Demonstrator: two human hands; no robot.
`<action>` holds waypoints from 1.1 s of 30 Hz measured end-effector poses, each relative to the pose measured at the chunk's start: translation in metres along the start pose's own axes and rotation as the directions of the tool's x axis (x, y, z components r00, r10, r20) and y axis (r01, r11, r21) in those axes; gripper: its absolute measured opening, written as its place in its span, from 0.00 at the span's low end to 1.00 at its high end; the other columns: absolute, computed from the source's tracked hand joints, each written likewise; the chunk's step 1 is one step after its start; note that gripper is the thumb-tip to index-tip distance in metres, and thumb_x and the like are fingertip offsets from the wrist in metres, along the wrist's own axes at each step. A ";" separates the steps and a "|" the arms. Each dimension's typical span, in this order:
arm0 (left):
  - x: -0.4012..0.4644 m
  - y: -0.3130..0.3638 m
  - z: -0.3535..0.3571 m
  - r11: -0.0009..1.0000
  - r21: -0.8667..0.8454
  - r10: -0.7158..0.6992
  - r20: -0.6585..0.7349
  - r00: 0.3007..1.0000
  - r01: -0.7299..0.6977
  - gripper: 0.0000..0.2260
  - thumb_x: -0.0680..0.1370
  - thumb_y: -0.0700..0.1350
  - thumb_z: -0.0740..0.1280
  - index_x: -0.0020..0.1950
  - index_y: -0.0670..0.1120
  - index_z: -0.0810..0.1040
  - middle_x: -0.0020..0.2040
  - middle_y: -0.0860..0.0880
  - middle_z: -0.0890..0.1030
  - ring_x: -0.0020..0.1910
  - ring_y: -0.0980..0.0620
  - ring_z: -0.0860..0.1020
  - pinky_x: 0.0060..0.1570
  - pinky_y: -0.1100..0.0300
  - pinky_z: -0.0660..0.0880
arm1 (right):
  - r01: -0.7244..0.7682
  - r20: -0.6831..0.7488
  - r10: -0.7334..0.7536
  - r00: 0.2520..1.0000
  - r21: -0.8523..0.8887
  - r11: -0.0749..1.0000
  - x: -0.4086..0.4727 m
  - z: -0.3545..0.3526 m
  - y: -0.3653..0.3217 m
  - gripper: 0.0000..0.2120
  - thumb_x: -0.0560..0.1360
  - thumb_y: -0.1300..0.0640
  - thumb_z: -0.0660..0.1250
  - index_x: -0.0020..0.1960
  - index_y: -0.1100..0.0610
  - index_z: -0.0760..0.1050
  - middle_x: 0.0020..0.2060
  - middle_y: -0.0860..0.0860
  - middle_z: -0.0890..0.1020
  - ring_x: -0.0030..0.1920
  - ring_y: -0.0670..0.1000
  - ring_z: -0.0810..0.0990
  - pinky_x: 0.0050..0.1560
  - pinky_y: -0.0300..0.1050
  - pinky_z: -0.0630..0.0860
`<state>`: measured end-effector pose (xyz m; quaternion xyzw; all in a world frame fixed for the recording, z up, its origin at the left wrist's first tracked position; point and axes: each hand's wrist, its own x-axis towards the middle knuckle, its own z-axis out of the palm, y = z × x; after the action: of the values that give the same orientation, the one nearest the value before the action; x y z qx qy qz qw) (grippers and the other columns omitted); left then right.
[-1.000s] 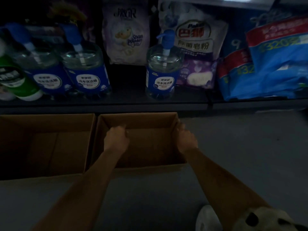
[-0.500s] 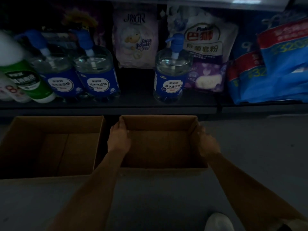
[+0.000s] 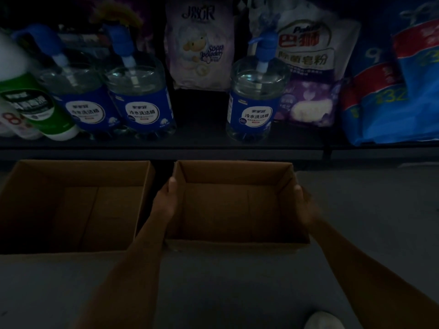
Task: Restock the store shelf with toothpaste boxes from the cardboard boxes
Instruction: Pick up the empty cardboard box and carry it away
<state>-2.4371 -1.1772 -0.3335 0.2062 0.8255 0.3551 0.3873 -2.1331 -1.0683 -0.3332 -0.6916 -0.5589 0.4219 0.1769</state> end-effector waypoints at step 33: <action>-0.385 0.444 -0.124 0.900 0.317 0.216 0.274 0.937 -0.300 0.25 0.84 0.56 0.46 0.75 0.44 0.63 0.74 0.41 0.64 0.72 0.40 0.64 0.69 0.50 0.61 | -0.265 -0.285 0.290 0.913 0.123 0.956 -0.332 -0.445 -0.255 0.25 0.83 0.48 0.50 0.62 0.66 0.75 0.61 0.67 0.76 0.63 0.63 0.73 0.61 0.50 0.67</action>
<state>-2.2689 -1.1731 0.2432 0.4206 0.7899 0.2224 0.3868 -1.9507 -1.1938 0.2367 -0.8122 -0.4038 0.3552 0.2261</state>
